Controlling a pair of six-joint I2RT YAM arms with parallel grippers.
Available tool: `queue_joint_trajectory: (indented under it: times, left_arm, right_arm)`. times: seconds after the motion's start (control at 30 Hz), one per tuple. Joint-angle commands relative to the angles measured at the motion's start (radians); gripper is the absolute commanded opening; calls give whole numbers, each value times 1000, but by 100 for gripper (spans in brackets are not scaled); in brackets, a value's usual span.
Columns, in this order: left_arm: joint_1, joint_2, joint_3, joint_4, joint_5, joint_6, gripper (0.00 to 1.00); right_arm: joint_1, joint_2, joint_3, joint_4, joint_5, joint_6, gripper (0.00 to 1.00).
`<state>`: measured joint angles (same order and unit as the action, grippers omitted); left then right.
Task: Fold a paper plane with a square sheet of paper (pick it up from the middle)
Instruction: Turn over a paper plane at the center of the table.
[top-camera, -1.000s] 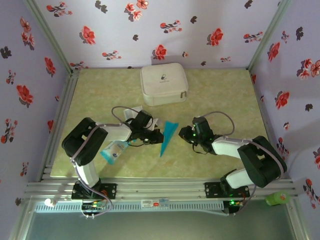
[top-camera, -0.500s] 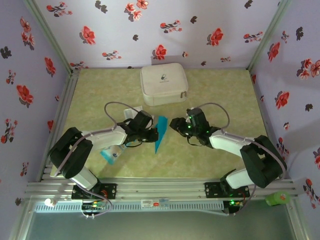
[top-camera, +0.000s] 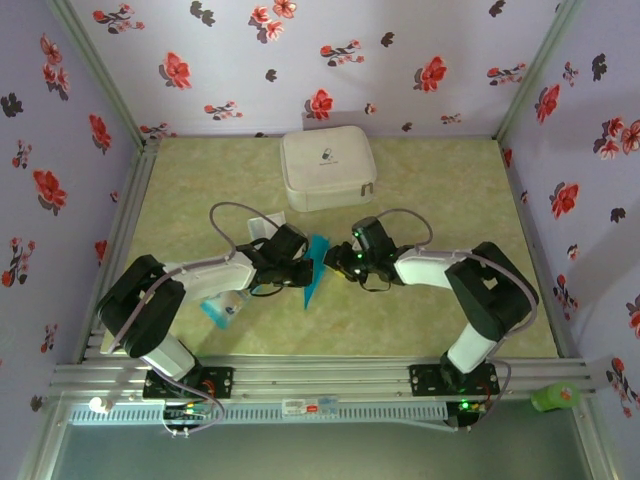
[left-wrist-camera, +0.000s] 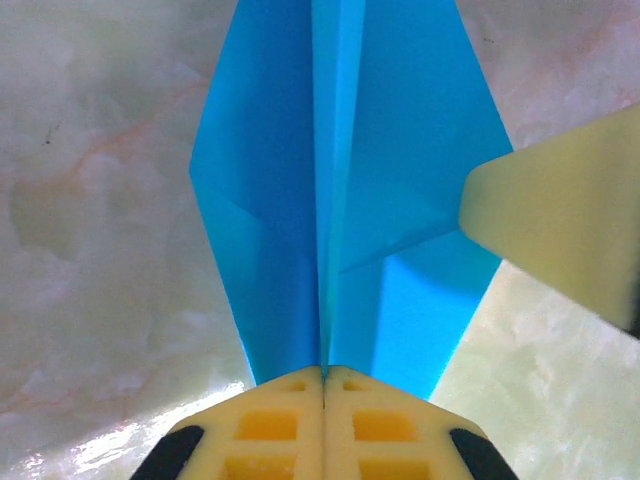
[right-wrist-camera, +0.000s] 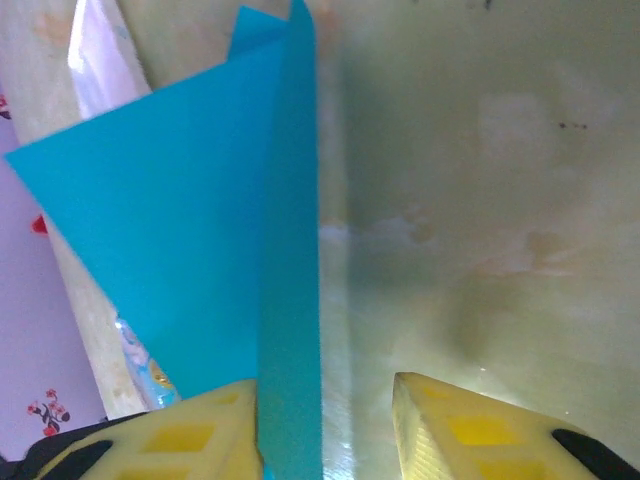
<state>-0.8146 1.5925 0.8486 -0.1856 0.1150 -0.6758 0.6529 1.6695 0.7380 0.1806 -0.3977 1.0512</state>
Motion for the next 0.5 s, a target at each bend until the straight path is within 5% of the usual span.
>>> queue_joint_trajectory:
  times: [0.0, 0.23, 0.47]
  left_arm:
    - [-8, 11, 23, -23, -11, 19, 3]
    - [-8, 41, 32, -6, 35, 16, 8]
    - [-11, 69, 50, -10, 60, 24, 15]
  right_arm:
    - [8, 29, 32, -9, -23, 7, 33]
    - [9, 64, 34, 5, -29, 5, 13]
    - [9, 76, 31, 10, -25, 7, 9]
